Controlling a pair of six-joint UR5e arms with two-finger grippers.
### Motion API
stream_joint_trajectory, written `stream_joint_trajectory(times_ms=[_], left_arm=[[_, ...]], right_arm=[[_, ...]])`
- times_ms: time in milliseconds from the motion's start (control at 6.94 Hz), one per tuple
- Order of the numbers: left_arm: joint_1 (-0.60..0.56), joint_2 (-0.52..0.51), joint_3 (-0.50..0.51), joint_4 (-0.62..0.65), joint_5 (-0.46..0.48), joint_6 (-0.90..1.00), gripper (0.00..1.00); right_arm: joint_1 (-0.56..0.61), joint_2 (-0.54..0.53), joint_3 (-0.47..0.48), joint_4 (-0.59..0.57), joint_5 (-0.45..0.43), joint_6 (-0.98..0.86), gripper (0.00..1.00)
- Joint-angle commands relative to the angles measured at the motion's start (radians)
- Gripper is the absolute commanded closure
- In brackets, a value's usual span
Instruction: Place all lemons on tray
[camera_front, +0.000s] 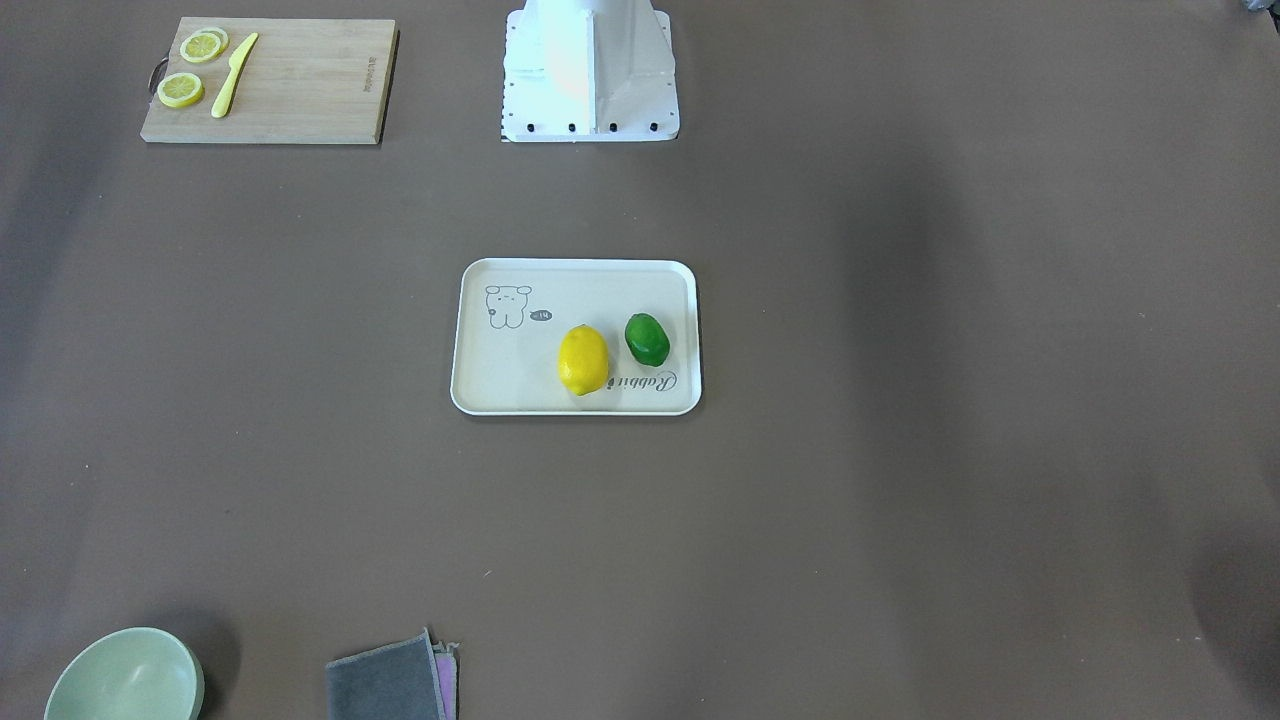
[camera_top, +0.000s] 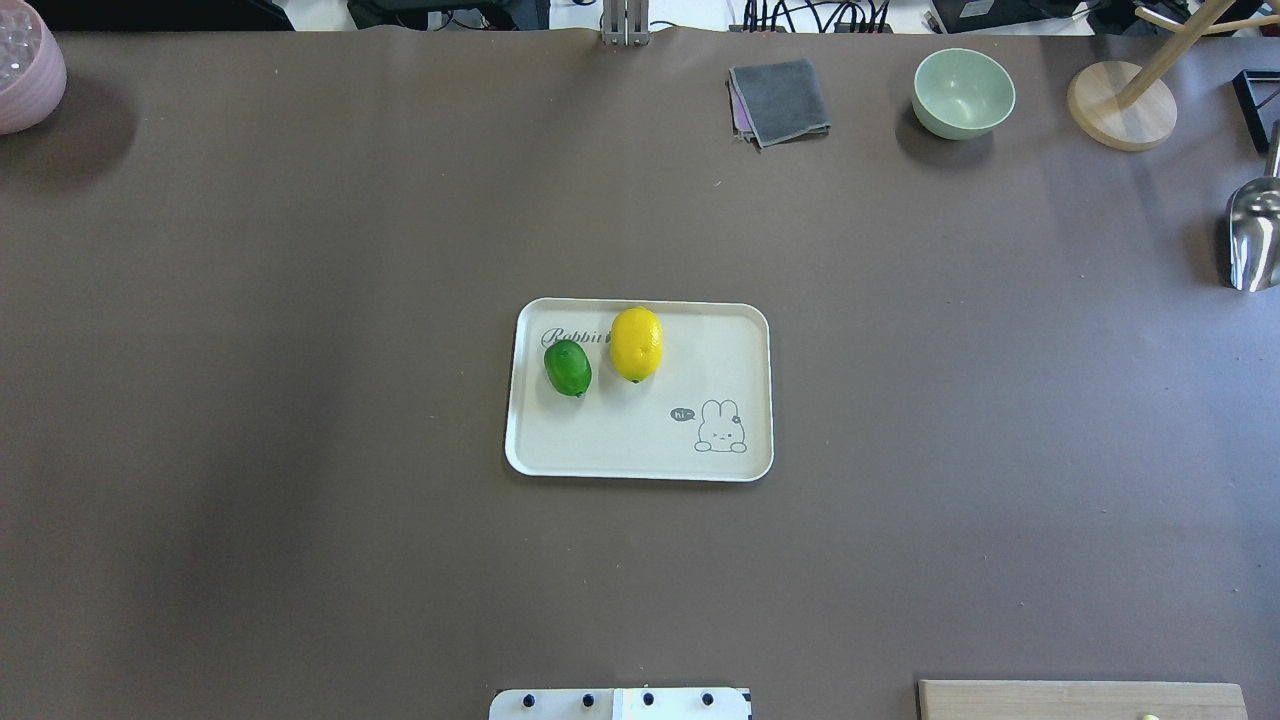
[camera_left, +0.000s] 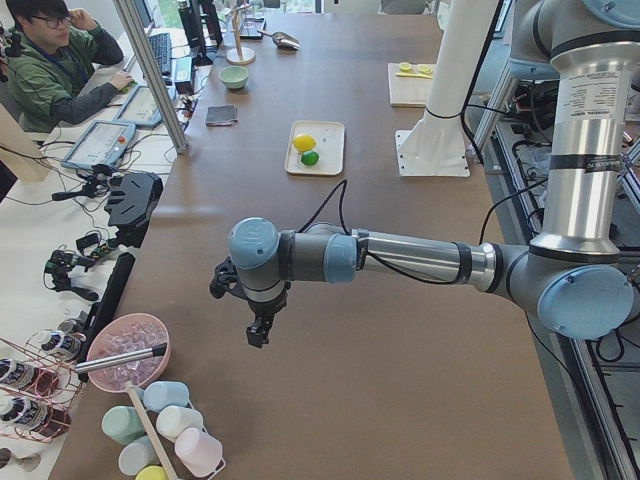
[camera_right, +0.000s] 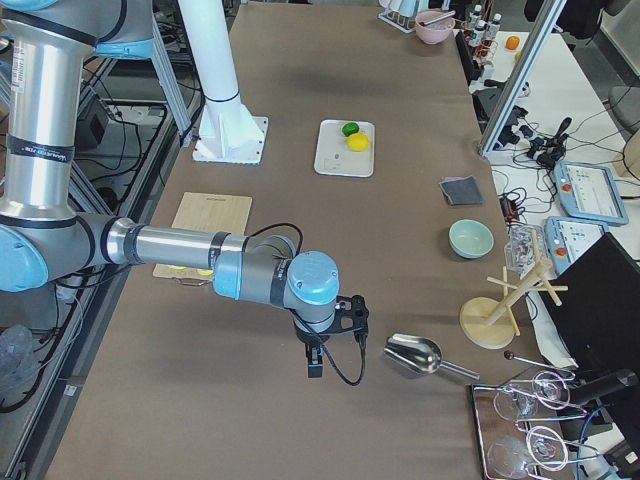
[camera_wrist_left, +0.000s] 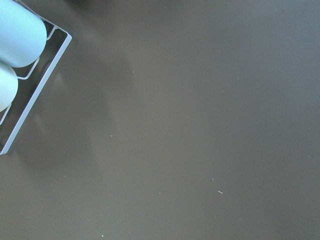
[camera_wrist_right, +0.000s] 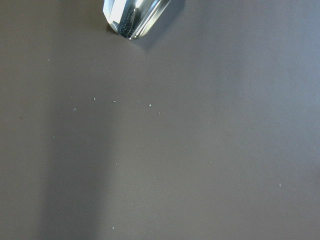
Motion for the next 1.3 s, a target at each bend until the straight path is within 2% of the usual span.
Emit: stream_joint_trajectory(times_ms=[0, 1153], left_arm=[[0.0, 0.001, -0.007, -0.021, 0.001, 0.0, 0.02], [0.005, 0.0, -0.007, -0.024, 0.0, 0.0, 0.02]], right_arm=[[-0.004, -0.001, -0.006, 0.0, 0.005, -0.003, 0.0], [-0.03, -0.001, -0.006, 0.0, 0.03, -0.003, 0.0]])
